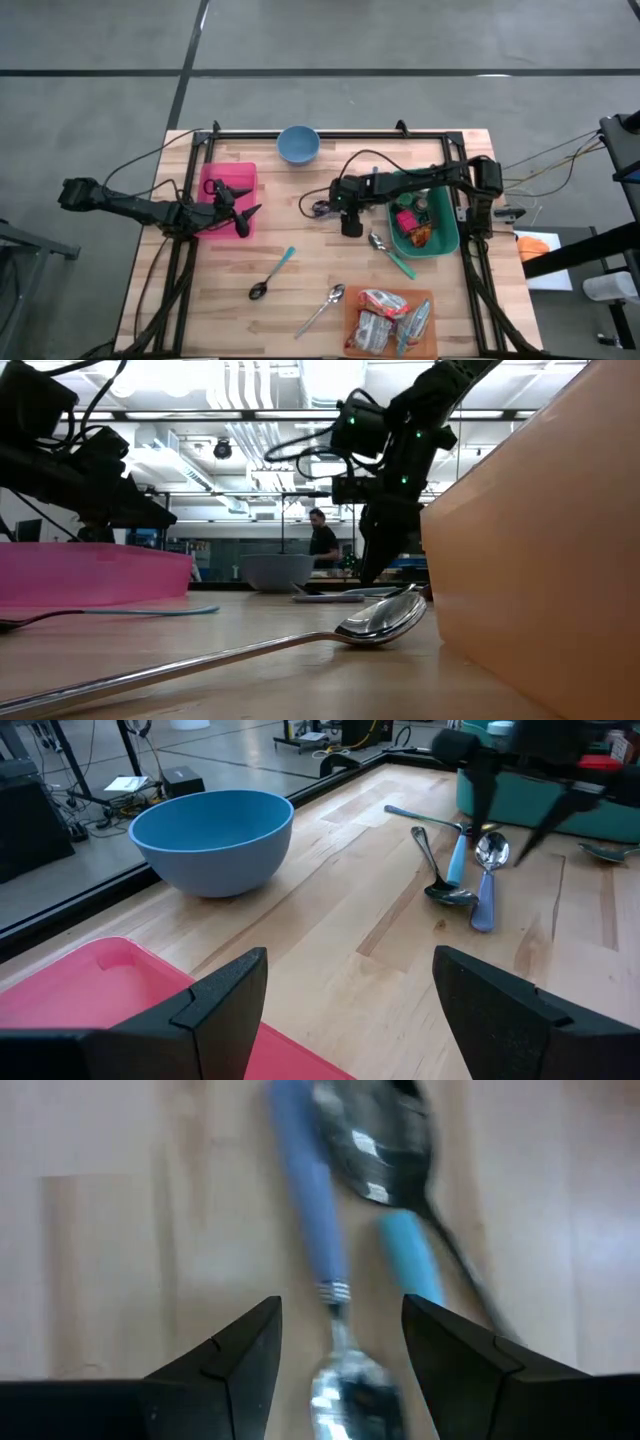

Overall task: Pick & Place Food Item
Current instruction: Put the purple spoon into the pink bin

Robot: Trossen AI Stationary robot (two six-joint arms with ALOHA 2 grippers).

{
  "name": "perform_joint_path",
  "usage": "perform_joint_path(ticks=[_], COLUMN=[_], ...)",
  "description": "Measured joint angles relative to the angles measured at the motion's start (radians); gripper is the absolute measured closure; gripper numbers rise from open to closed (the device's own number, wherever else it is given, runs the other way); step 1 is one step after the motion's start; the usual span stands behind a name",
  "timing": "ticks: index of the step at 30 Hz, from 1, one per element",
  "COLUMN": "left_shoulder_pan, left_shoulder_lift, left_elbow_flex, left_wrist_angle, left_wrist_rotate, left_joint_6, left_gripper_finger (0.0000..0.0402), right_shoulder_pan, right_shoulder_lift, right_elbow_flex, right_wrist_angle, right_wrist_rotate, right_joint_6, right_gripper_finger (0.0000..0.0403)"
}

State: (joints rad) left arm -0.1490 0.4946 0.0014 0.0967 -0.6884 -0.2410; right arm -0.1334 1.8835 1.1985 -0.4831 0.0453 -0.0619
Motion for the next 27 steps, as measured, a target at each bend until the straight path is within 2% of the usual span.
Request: perform_joint_path(ticks=[10,18,27], left_shoulder_pan=[0.000,-0.001,-0.001], left_shoulder_lift=[0.000,0.000,0.000], left_elbow_flex=[0.000,0.000,0.000], left_wrist_angle=[0.000,0.000,-0.001], left_wrist_rotate=[0.000,0.000,0.000], left_joint_6=[0.000,0.000,0.000], left_gripper_finger=[0.0116,0.0116,0.0116], right_shoulder_pan=[-0.022,-0.028,-0.029], right_shoulder_lift=[0.002,0.002,-0.002], right_elbow_flex=[-0.054,-0.122,-0.156], right_wrist_angle=[0.064,0.175,0.216], right_wrist_rotate=[-0.047,-0.052,-0.042], right_joint_6=[0.008,0.010,0.010], right_gripper_finger=[0.0197,0.0197,0.0197])
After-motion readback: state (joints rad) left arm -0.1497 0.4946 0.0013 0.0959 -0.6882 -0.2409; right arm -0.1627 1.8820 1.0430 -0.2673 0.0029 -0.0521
